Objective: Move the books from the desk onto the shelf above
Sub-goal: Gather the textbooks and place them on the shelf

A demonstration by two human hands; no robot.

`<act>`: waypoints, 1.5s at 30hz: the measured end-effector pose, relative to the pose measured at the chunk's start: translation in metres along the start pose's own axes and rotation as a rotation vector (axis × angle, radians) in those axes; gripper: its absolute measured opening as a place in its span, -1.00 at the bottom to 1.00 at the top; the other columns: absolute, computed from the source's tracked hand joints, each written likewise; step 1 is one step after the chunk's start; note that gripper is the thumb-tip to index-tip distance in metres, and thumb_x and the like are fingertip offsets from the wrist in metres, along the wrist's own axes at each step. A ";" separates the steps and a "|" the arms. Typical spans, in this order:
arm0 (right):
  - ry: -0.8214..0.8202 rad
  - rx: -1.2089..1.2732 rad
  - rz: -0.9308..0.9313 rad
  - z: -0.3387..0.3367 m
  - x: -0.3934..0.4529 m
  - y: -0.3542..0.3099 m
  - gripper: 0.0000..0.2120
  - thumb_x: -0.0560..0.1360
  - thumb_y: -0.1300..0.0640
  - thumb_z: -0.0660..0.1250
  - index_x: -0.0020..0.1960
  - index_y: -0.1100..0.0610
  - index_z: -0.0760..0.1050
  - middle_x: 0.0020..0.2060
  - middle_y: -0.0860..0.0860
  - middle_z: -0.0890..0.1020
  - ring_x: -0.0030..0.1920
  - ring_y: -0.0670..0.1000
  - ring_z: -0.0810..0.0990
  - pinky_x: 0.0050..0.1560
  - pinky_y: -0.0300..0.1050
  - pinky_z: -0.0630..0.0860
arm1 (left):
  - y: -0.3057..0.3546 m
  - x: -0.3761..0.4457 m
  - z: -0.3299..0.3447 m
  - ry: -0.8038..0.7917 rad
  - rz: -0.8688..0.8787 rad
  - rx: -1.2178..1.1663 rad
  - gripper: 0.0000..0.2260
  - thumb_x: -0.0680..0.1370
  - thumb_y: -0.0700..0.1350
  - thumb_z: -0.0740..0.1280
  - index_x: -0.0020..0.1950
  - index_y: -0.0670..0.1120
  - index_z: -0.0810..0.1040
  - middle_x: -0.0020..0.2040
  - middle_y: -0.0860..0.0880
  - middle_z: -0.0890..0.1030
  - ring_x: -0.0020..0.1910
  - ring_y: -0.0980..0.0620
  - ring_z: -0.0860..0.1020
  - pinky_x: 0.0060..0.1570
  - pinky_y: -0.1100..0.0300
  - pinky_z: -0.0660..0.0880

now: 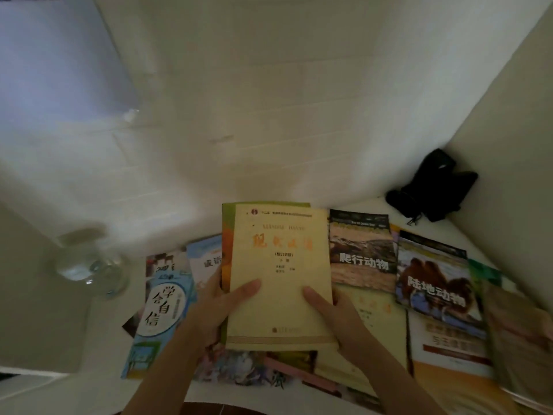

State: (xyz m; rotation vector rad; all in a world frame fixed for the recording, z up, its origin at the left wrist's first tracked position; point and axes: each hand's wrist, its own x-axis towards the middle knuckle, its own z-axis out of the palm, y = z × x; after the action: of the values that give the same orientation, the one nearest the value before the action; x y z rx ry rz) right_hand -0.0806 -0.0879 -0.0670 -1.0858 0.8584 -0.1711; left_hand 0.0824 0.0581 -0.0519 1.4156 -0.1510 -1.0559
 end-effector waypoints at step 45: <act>0.516 -0.811 0.065 -0.134 -0.045 0.072 -0.41 0.57 0.14 0.25 0.52 0.17 0.10 0.47 0.06 0.24 0.47 0.03 0.22 0.43 -0.18 0.15 | -0.118 0.049 0.168 -0.002 -0.131 0.970 -0.41 0.51 -0.08 0.39 0.45 -0.17 0.20 0.41 -0.17 0.35 0.35 -0.14 0.39 0.31 0.03 0.40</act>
State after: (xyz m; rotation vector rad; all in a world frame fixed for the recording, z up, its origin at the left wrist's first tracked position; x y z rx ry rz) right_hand -0.2228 -0.1240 -0.1279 -1.8064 1.4925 -0.0404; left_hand -0.0586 -0.0731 -0.1373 2.3095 -0.6431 -1.1410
